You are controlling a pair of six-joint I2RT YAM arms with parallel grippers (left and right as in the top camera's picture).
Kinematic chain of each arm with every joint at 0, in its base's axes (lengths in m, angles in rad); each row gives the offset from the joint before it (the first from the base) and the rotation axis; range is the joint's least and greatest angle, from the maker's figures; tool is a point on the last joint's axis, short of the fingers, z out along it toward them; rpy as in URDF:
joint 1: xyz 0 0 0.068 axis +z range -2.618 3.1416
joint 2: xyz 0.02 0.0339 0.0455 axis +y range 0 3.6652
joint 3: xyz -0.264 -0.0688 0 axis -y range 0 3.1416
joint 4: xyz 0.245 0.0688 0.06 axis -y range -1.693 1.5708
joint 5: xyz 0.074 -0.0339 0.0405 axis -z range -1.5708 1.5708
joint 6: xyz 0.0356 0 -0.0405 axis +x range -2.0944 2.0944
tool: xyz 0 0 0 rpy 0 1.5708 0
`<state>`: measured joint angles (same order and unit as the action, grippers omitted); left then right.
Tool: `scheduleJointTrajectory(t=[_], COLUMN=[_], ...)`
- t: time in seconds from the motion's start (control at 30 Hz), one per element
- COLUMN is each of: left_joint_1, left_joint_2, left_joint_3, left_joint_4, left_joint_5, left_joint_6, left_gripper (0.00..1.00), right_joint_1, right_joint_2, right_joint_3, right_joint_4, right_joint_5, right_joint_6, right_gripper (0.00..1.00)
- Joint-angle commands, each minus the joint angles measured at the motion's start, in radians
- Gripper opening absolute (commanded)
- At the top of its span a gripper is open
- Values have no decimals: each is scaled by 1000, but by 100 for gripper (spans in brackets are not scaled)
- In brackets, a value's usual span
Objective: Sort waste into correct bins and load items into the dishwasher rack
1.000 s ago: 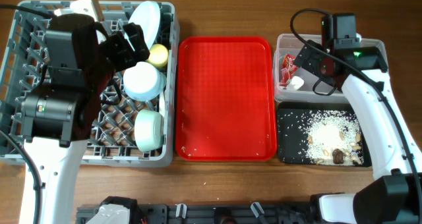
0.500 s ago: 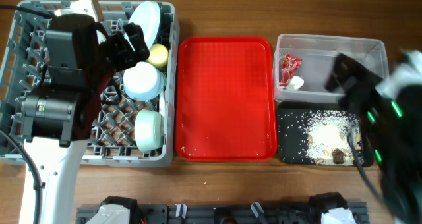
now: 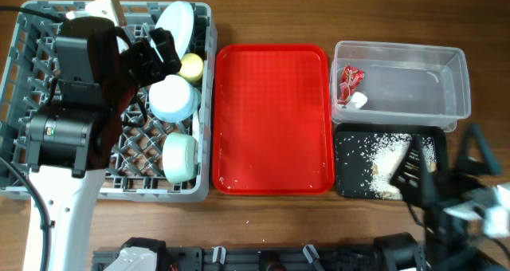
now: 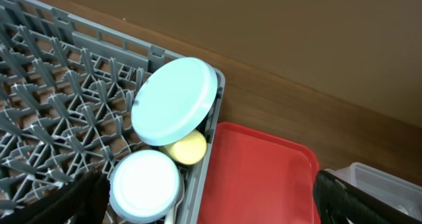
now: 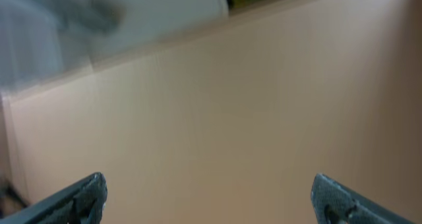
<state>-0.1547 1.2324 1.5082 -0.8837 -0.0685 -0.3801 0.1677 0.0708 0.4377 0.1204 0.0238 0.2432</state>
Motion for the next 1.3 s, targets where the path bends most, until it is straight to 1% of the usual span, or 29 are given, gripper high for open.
scheduleJointTrajectory(t=[0.0, 0.07, 0.2, 0.23, 0.3, 0.33, 0.37, 0.83, 0.93, 1.07, 1.1, 1.13, 1.2, 1.27], left_joint_1=[6, 6, 6, 6, 6, 6, 6, -7, -8, -6, -8, -18, -24, -16], left_joint_2=[0, 0, 0, 0, 0, 0, 0, -18, -167, -537, -601, -653, -789, -900], left_joint_3=[-1, -1, -1, -1, -1, -1, -1, -1, -1, -1, -1, -1, -1, -5], left_joint_4=[2, 2, 2, 2, 2, 2, 2, -2, -24, -29, -43, -70, -173, -309], left_joint_5=[8, 8, 8, 8, 8, 8, 8, 8, 8, 4, 4, 5, 5, 42], left_joint_6=[-6, -6, -6, -6, -6, -6, -6, -6, -6, 10, 9, 9, 9, 4], left_gripper=[100, 100, 100, 100, 100, 100, 100, 100, 100, 100, 100, 100, 100, 100], right_joint_1=[2, 1, 2, 2, 2, 2, 2, 2, 2, 2, 2, 2, 2, 2], right_joint_2=[-54, -68, -68, -68, -68, -67, -67, -60, -60, -60, -60, -60, -60, -60], right_joint_3=[-198, -294, -406, -433, -433, -433, -432, -432, -432, -432, -432, -432, -432, -432], right_joint_4=[89, 103, 85, 72, -77, -117, -119, -119, -119, -119, -119, -119, -119, -119], right_joint_5=[-55, -56, -56, -56, -55, -66, -71, -71, -71, -71, -71, -71, -71, -71], right_joint_6=[-17, -7, -2, 19, 113, 141, 159, 159, 159, 159, 159, 159, 160, 160], right_gripper=[100, 100, 99, 100, 100, 100, 100, 100, 100, 100, 100, 100, 100, 100])
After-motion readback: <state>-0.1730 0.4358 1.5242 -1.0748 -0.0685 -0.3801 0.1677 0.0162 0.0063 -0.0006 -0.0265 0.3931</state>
